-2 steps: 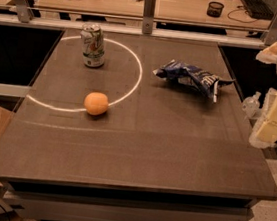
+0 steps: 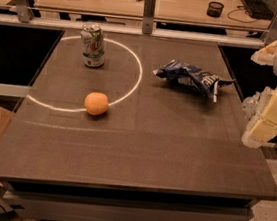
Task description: Pick orange
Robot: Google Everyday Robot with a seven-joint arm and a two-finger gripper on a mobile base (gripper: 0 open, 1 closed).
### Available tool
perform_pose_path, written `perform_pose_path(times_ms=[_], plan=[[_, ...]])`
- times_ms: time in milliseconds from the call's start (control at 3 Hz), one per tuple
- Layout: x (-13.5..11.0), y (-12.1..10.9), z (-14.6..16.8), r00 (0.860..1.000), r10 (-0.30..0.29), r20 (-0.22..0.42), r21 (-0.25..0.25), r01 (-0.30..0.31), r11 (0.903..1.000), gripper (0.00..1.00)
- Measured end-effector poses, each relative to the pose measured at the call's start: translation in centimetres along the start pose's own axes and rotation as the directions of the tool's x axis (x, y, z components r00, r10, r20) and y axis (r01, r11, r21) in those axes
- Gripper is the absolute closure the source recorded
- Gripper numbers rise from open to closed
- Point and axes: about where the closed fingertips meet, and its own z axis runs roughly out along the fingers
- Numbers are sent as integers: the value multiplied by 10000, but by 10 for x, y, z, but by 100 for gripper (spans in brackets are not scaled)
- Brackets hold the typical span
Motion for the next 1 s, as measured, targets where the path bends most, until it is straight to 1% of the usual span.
perform_pose_path(times_ms=[333, 667, 1000], plan=[[-24, 18, 2, 9933, 328, 1107, -479, -276, 9985, 0], [-52, 43, 4, 9764, 271, 2143, -511, -165, 9986, 0], [-81, 71, 14, 9498, -320, 3113, 60, 317, 9995, 0]])
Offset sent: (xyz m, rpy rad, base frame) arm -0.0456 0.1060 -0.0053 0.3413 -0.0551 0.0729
